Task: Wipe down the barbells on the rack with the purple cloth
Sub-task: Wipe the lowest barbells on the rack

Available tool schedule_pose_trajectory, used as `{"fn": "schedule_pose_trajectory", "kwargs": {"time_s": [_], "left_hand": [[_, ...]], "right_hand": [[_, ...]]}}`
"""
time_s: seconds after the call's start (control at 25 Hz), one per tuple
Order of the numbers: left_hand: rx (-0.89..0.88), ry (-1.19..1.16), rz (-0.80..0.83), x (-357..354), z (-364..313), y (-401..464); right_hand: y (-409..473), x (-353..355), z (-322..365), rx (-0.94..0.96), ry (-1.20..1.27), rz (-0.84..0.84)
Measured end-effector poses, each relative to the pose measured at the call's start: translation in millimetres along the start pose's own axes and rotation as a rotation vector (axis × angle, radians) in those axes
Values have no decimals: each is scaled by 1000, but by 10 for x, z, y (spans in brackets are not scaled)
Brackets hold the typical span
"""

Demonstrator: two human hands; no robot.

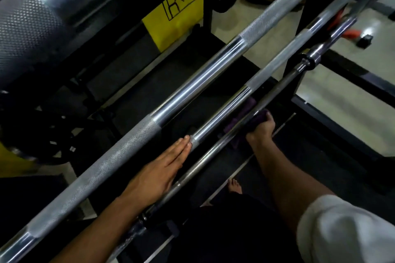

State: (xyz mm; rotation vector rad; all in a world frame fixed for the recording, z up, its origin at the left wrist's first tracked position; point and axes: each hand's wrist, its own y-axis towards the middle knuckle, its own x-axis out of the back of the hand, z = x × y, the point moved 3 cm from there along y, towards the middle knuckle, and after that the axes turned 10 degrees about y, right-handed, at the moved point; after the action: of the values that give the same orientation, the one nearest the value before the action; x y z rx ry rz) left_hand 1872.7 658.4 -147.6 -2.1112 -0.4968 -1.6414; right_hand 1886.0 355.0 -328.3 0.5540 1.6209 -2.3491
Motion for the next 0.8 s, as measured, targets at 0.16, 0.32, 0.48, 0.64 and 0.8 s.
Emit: {"fn": "schedule_pose_trajectory", "kwargs": {"time_s": [0.16,0.32,0.48,0.64,0.8], "left_hand": [[3,-13,8,0,-10,0],[-7,-18,-3,7,-27,8],[9,-6,-20,17,-22,22],[16,8,-17,26,-52,25],[33,8,-12,33,-51,-11]], "right_hand": [[-167,-1,-334,-93,-64,12],[-496,374,-909,-313,-132,41],[-464,403,-831,-245,-183,54],[-190,-35,-217,-35,-20,8],[-264,22,-340,-14,-6,0]]}}
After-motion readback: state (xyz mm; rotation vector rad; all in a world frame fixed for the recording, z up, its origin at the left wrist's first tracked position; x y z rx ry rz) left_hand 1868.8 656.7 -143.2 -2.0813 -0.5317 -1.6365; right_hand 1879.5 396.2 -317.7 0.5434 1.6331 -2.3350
